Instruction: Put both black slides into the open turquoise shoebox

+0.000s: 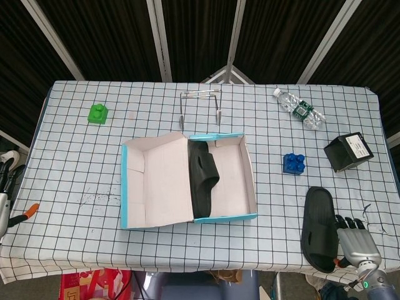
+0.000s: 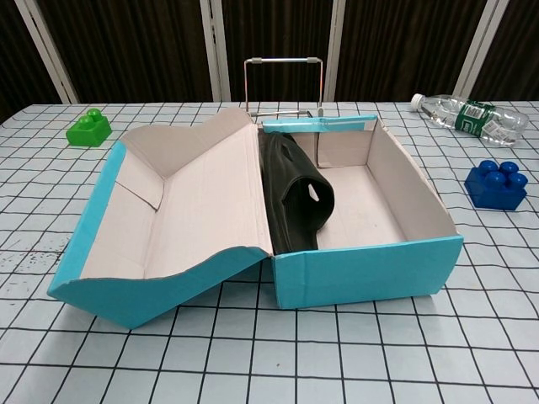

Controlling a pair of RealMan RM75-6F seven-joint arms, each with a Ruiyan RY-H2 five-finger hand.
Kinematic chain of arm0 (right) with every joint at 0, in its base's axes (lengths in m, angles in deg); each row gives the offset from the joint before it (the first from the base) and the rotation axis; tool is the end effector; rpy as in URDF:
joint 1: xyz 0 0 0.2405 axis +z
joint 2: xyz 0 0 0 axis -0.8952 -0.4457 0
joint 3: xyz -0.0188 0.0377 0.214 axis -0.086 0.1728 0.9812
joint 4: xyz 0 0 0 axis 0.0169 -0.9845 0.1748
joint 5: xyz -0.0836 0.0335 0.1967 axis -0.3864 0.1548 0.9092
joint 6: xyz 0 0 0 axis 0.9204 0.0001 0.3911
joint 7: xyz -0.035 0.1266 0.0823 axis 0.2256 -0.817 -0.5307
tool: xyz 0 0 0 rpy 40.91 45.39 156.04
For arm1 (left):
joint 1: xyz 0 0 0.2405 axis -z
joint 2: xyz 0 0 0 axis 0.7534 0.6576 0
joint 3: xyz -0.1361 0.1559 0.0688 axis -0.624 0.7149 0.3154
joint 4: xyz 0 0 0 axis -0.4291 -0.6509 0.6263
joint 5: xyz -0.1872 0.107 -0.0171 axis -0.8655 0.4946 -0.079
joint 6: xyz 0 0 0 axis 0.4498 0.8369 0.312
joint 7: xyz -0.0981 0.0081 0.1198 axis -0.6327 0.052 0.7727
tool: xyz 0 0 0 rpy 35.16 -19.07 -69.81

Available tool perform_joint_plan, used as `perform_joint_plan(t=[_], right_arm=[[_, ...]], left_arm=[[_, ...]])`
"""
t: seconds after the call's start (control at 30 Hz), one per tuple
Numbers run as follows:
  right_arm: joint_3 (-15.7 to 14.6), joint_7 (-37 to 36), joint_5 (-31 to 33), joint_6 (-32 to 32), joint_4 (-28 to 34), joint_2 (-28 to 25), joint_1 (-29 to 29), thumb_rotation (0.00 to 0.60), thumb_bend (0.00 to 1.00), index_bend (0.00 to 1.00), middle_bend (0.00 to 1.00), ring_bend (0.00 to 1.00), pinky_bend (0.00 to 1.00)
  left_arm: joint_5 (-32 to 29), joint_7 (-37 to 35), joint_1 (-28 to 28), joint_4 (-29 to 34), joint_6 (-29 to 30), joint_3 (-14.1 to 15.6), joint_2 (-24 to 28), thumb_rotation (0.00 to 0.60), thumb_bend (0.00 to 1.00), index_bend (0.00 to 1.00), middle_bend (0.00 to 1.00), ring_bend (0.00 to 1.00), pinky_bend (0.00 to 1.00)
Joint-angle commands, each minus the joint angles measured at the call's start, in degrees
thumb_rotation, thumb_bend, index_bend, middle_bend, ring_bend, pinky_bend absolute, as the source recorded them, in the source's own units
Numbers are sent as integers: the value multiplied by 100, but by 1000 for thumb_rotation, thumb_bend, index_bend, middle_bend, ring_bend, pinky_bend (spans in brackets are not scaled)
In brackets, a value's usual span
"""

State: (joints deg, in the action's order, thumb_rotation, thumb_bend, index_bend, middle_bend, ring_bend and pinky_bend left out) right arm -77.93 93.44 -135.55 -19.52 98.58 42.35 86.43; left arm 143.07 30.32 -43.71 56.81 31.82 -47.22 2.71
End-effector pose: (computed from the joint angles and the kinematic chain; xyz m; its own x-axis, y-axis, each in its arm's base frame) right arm -0.2822 -0.1628 0.0960 0.5175 -0.6220 0.5877 -0.7211 0.0529 0.6909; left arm -0.2792 0.2017 0.1453 0.4140 -0.1574 0.8966 0.9077 -0.0031 -0.4197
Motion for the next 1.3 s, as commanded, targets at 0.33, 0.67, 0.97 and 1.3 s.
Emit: perform_joint_plan(t=[0.33,0.67,0.97,1.3], right_arm=[[35,133,-317,-291,-380,456,-296,600,235,54,36,0,0],[71,201,-440,-386,-555,646,-482,600,235,46,36,0,0],[113,344,-527,-438,-602,778,-562,600,235,46,36,0,0],[269,339,-600,-477,-891,1094,-656,600,234,46,37,0,0]], left_arm=[[-46,56,-10,34,-18,-4,2,600,239,131,0,0,118],[-80,149,-10,77,-49,0,-10,600,240,131,0,0,118],[-167,218,-11,114,-105,-12,-3,600,240,131,0,0,118],[-220,255,-19,138,-112,-31,-1,600,240,131,0,0,118]])
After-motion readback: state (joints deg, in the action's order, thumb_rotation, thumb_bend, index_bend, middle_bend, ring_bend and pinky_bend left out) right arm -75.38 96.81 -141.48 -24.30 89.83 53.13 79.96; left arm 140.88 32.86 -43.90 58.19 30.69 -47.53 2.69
